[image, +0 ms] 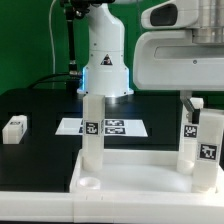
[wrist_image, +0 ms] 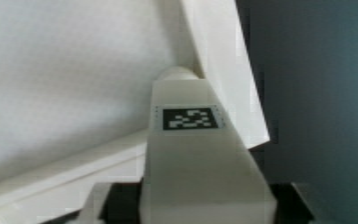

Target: Assemble desk

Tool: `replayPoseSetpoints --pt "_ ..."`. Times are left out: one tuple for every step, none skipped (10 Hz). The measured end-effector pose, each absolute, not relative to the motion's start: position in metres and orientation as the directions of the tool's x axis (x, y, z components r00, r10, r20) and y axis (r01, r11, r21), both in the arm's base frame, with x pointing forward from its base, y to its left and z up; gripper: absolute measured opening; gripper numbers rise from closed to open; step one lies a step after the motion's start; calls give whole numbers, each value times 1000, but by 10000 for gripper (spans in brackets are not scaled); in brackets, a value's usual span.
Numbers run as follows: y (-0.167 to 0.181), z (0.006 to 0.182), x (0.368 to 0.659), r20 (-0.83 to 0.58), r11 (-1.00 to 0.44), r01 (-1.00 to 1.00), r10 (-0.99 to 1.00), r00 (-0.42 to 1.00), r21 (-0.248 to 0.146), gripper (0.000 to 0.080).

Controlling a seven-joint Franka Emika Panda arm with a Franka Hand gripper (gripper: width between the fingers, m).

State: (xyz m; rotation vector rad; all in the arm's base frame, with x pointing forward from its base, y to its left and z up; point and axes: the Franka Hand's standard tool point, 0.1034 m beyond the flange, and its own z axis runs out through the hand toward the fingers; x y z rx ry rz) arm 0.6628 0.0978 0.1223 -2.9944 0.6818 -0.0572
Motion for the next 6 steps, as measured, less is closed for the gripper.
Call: replayPoseSetpoints --pt "98 122 663 14 -849 -522 -525 851 -77 291" --pt "98 122 663 6 -785 -615 -617 787 -78 291" --pt "97 122 663 -3 -706 -703 -706 709 -79 291" --pt "97 121 663 -9 -622 -779 -781 624 -82 291" --pt "96 121 664 -24 -532 -843 -844 535 -86 291" --pt "94 121 664 -36 -450 -888 -890 455 -88 291"
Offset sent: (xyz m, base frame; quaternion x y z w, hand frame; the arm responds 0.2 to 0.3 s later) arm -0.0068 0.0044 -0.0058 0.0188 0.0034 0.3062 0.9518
